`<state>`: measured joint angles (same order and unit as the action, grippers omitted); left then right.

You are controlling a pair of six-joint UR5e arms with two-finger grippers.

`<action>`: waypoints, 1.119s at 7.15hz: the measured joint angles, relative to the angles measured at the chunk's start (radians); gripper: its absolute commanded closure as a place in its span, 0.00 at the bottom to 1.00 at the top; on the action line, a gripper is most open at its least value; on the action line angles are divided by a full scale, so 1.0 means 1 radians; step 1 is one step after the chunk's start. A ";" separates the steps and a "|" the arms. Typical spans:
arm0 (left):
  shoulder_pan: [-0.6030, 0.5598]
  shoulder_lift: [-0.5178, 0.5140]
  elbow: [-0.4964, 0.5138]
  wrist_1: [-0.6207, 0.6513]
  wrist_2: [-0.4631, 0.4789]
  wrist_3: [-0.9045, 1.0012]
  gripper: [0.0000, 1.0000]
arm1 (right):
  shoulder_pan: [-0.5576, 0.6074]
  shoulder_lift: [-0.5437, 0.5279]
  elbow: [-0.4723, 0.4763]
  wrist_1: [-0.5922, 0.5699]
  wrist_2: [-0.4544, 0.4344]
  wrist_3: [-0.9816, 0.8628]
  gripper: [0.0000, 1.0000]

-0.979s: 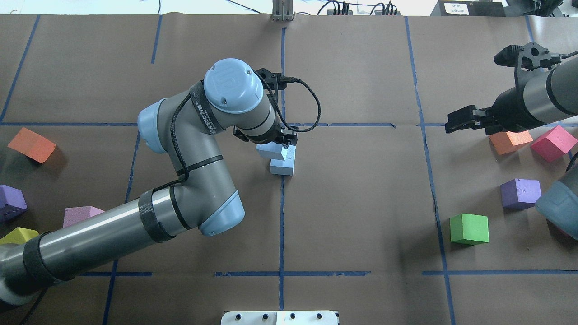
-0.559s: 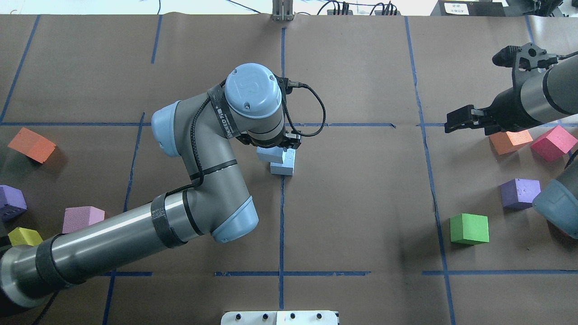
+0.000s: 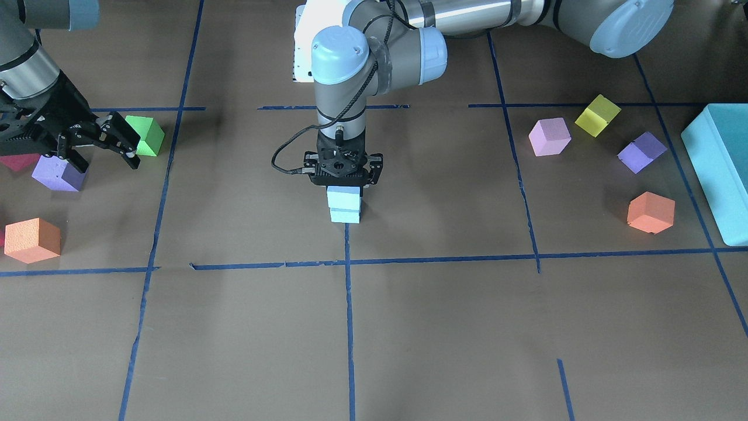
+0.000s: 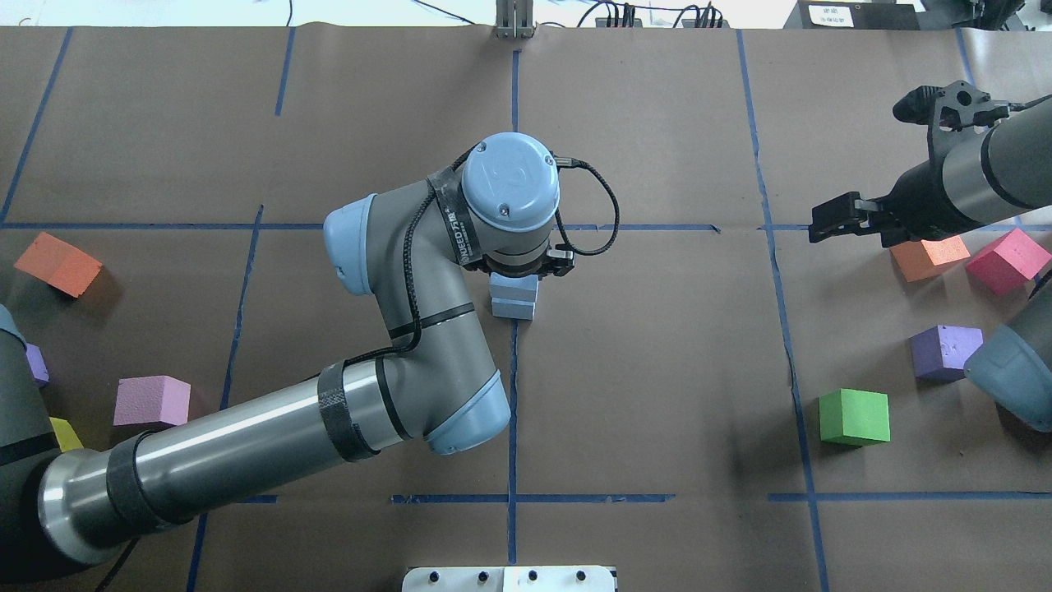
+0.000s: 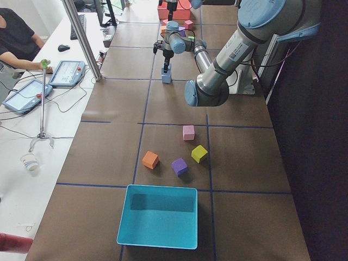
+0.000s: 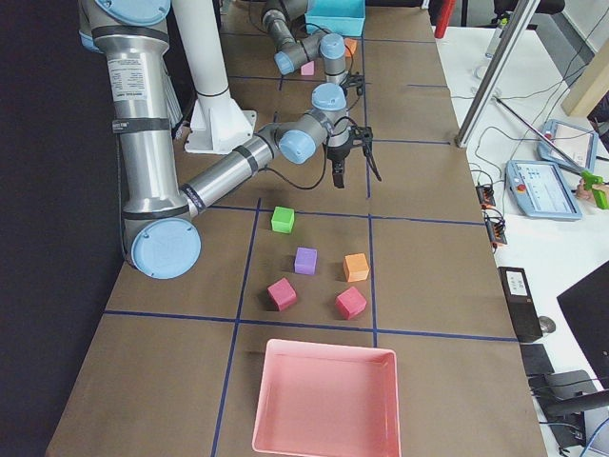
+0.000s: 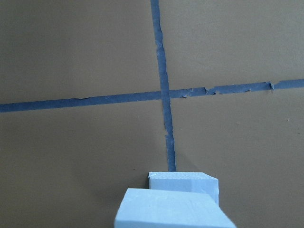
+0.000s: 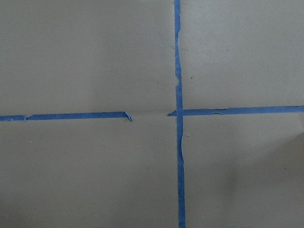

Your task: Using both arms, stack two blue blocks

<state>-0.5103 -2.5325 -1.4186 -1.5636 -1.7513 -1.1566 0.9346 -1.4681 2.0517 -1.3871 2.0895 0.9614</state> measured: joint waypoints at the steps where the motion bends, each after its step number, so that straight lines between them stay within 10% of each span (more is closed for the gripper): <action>1: 0.001 -0.004 0.008 0.001 0.005 -0.003 0.93 | 0.000 0.000 -0.002 -0.001 -0.001 0.000 0.00; 6: 0.006 -0.004 0.022 0.002 0.007 -0.010 0.79 | -0.003 0.000 -0.011 0.000 -0.002 0.000 0.00; 7: 0.007 -0.003 0.022 0.001 0.007 -0.011 0.69 | -0.003 0.000 -0.011 0.000 -0.002 0.000 0.00; 8: 0.007 -0.001 0.021 0.001 0.007 -0.010 0.34 | -0.004 0.000 -0.012 0.000 -0.002 0.000 0.00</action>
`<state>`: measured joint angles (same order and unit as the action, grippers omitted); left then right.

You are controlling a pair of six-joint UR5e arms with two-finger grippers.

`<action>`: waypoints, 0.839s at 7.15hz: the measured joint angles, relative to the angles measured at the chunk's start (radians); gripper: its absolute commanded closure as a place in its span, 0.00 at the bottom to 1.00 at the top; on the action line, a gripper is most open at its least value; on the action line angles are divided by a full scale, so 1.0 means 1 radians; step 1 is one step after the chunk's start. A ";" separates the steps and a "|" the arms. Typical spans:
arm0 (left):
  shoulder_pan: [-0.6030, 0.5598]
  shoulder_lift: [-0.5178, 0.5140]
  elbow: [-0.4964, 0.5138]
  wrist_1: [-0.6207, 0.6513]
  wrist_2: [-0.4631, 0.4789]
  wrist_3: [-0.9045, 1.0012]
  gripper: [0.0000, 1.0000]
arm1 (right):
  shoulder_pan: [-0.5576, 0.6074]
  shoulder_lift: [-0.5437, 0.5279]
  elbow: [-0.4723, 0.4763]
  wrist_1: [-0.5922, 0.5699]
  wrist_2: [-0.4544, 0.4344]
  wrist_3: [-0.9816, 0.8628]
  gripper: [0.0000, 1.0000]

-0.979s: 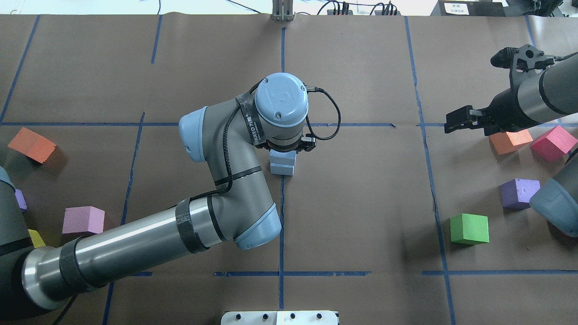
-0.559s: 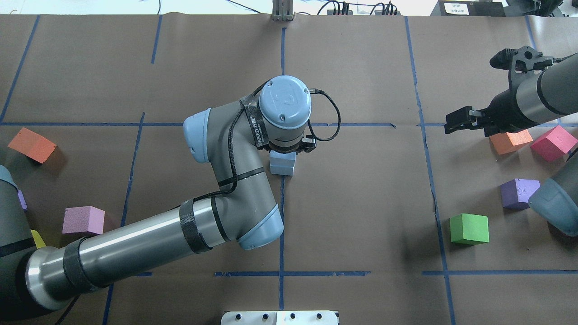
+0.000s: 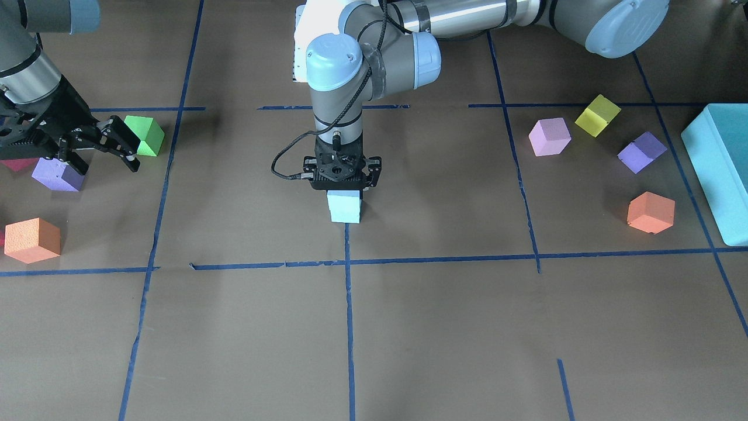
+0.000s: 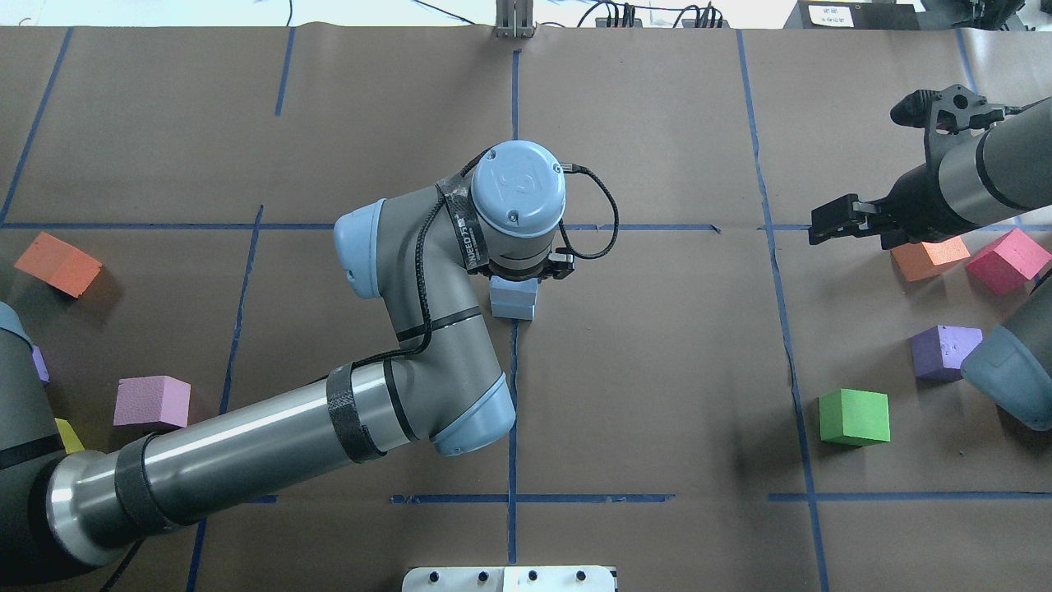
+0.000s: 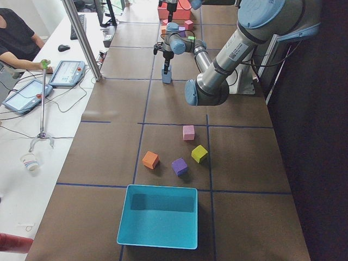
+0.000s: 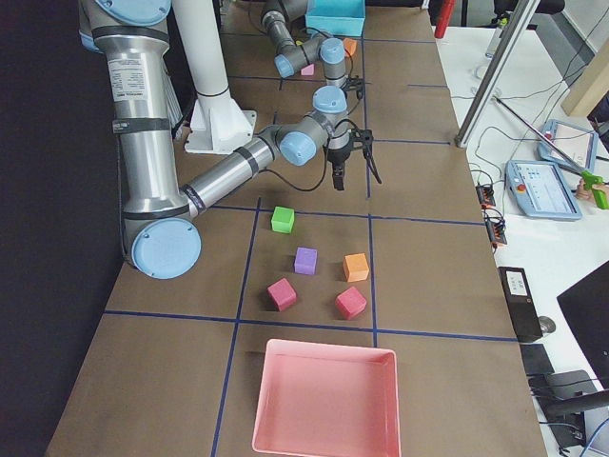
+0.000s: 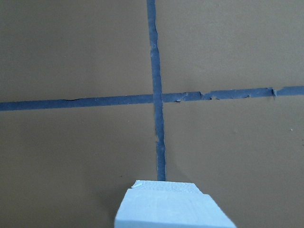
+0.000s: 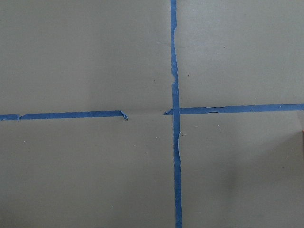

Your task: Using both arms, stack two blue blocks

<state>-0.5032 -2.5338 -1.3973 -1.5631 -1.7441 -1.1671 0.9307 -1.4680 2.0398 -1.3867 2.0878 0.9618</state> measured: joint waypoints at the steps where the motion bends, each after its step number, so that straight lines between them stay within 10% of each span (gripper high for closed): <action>1: 0.000 0.001 -0.001 0.000 0.000 0.001 0.01 | 0.000 0.000 -0.001 0.000 0.000 0.000 0.00; 6: -0.002 0.002 -0.062 0.040 -0.001 0.006 0.00 | -0.002 0.002 -0.012 0.004 -0.001 -0.001 0.00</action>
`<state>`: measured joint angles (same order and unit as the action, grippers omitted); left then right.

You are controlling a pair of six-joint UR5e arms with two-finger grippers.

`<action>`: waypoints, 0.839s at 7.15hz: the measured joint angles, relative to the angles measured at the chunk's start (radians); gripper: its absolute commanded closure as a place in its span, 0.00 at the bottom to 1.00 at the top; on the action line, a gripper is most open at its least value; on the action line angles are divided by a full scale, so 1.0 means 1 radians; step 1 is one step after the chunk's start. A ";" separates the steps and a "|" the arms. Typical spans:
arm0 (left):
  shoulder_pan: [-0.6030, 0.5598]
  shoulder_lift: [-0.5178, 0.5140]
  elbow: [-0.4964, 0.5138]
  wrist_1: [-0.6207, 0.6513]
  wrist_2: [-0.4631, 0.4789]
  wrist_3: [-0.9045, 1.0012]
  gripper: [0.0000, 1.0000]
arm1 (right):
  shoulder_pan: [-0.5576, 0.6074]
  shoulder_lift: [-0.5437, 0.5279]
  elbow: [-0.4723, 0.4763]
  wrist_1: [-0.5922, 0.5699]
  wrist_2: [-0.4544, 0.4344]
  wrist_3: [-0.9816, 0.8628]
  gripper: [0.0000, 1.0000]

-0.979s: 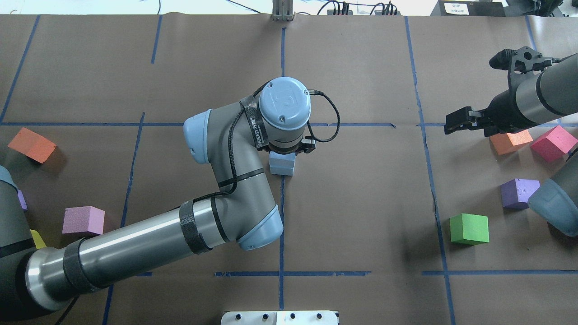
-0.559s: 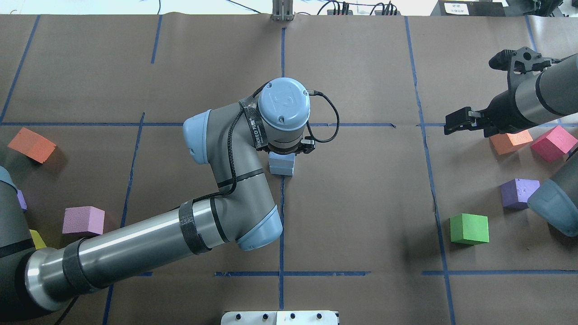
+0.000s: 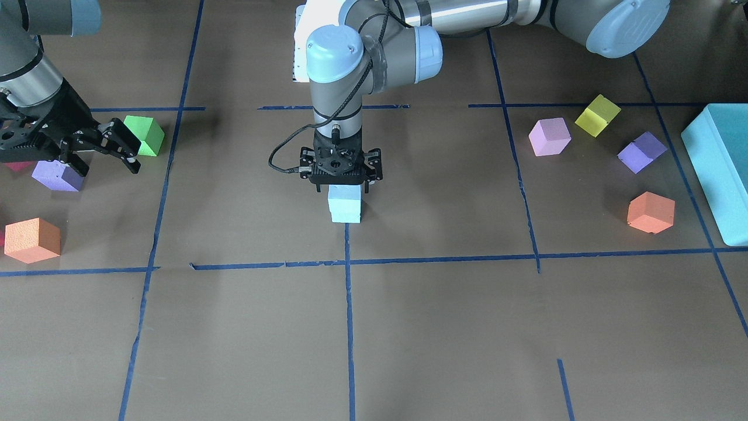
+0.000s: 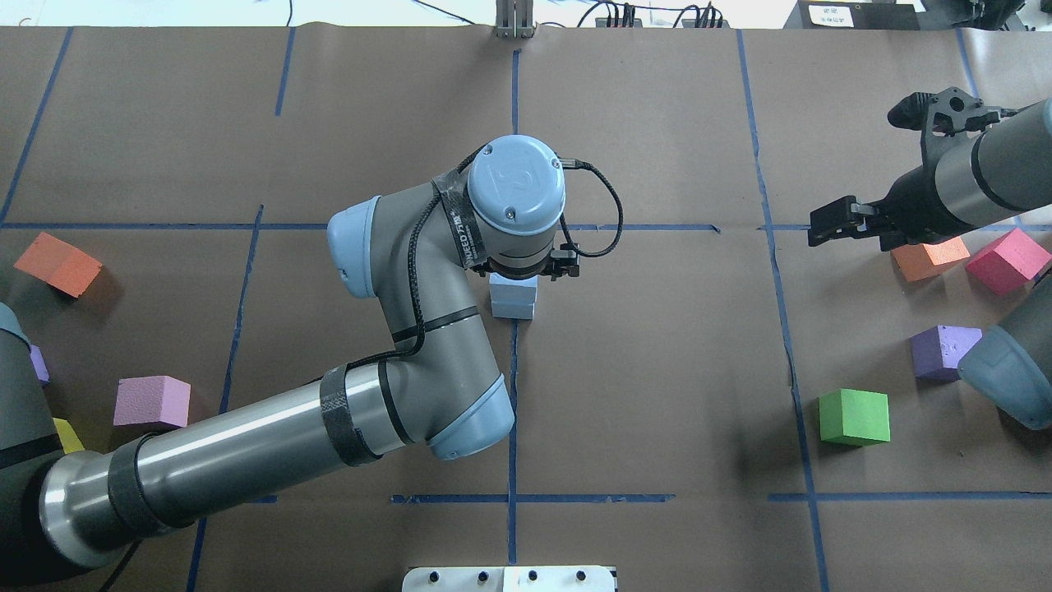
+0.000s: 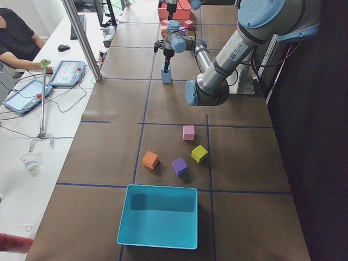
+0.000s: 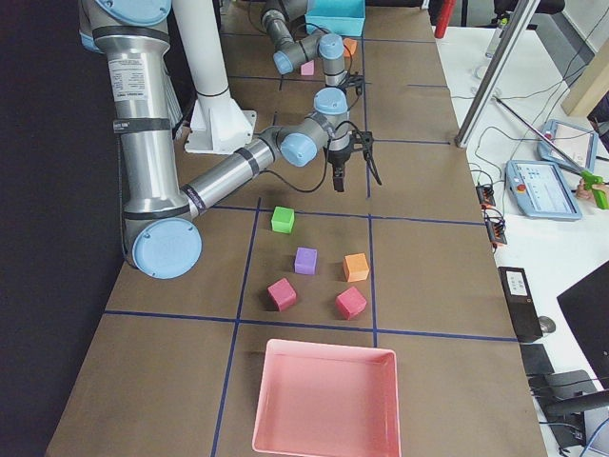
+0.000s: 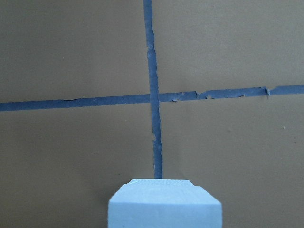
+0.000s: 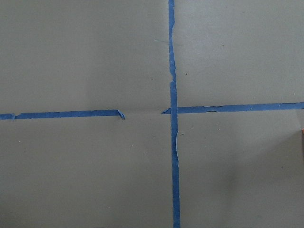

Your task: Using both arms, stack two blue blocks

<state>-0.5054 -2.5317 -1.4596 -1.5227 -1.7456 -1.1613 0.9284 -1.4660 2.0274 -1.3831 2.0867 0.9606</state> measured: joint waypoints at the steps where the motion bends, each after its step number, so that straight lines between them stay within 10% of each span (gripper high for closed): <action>1: -0.002 0.000 -0.056 0.059 0.001 0.007 0.00 | 0.000 0.000 -0.006 0.010 0.000 0.001 0.00; 6: -0.043 0.199 -0.446 0.209 -0.002 0.115 0.00 | 0.017 -0.002 -0.019 0.023 0.009 -0.031 0.00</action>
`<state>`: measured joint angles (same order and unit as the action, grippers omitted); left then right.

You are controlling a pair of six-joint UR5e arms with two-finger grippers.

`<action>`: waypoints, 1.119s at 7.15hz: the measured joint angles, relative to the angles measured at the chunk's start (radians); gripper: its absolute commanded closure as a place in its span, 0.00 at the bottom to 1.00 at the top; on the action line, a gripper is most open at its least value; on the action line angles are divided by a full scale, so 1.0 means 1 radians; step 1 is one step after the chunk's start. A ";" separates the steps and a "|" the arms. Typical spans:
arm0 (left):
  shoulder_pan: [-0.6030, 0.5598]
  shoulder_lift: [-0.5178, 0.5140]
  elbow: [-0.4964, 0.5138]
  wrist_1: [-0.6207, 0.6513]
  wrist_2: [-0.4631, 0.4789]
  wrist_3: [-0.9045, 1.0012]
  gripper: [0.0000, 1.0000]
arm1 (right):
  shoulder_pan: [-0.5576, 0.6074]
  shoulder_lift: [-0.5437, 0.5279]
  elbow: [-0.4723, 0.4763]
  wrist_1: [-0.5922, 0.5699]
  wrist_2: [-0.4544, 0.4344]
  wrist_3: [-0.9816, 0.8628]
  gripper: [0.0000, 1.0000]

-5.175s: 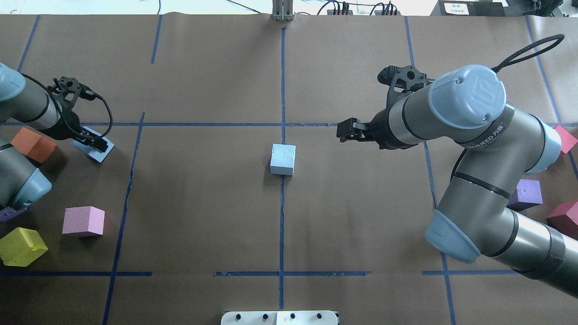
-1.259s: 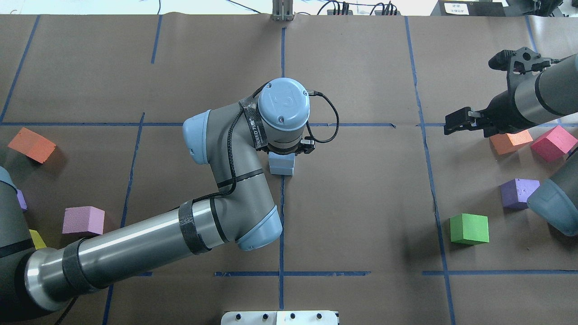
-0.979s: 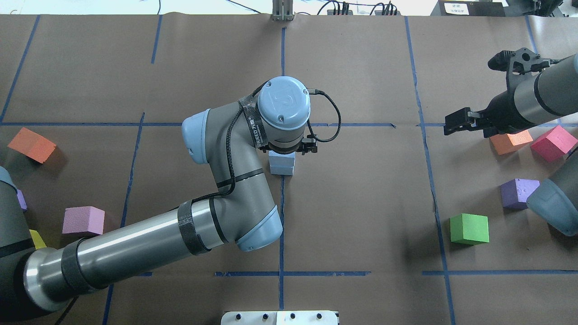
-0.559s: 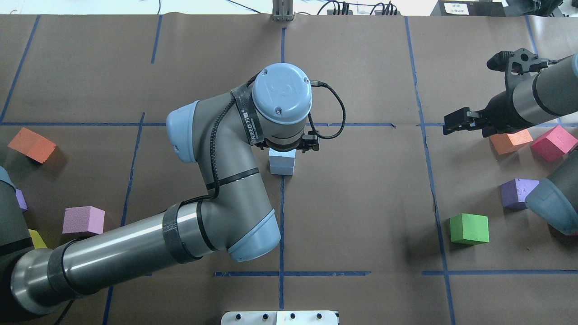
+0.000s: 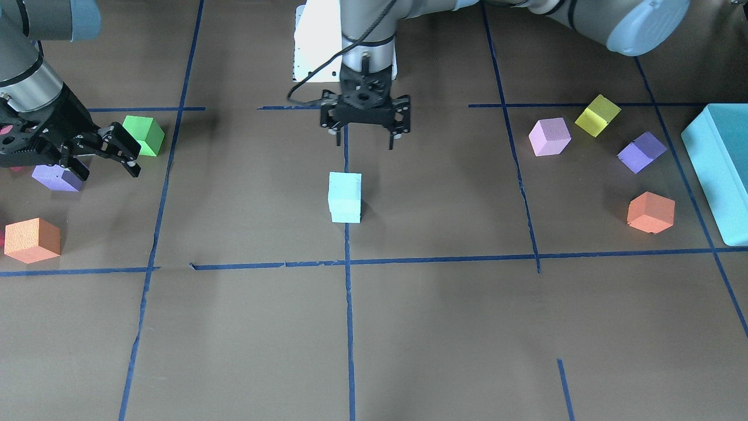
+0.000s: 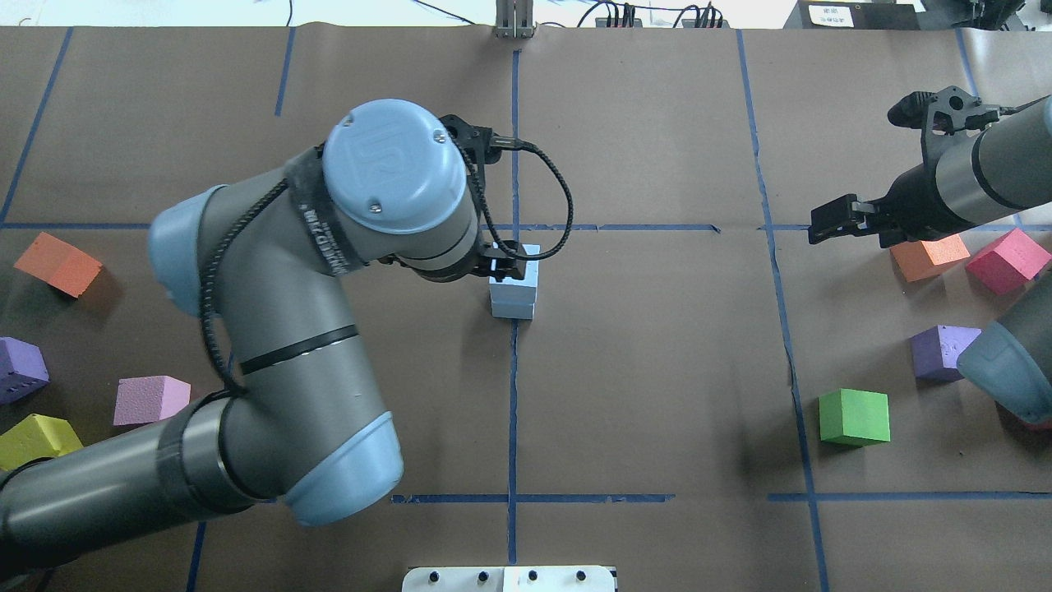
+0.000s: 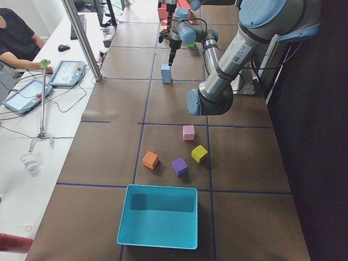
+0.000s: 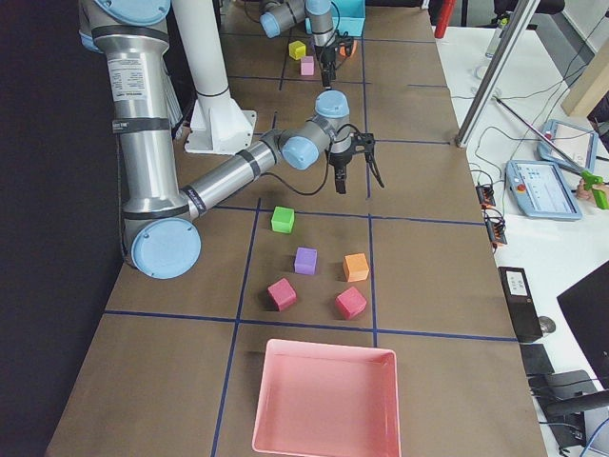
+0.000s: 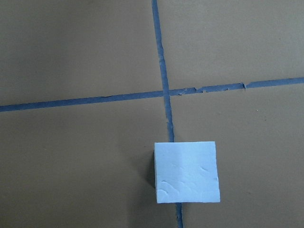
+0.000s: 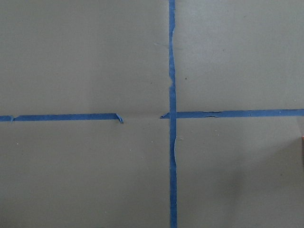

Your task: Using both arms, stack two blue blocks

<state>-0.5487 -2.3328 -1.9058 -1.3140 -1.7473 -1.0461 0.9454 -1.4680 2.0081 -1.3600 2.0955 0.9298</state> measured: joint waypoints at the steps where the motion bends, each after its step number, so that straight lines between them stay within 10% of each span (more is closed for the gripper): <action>1: -0.037 0.104 -0.095 0.001 -0.004 0.091 0.00 | 0.029 -0.003 -0.005 -0.013 0.007 -0.049 0.00; 5: -0.383 0.527 -0.276 -0.009 -0.247 0.631 0.00 | 0.298 -0.023 -0.043 -0.259 0.101 -0.584 0.00; 8: -0.745 0.630 -0.120 -0.012 -0.478 1.110 0.00 | 0.527 -0.063 -0.196 -0.342 0.231 -1.022 0.00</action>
<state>-1.2935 -1.7024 -2.0261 -1.3257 -2.2254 0.0641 1.4723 -1.5310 1.8118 -1.7016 2.3265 -0.0918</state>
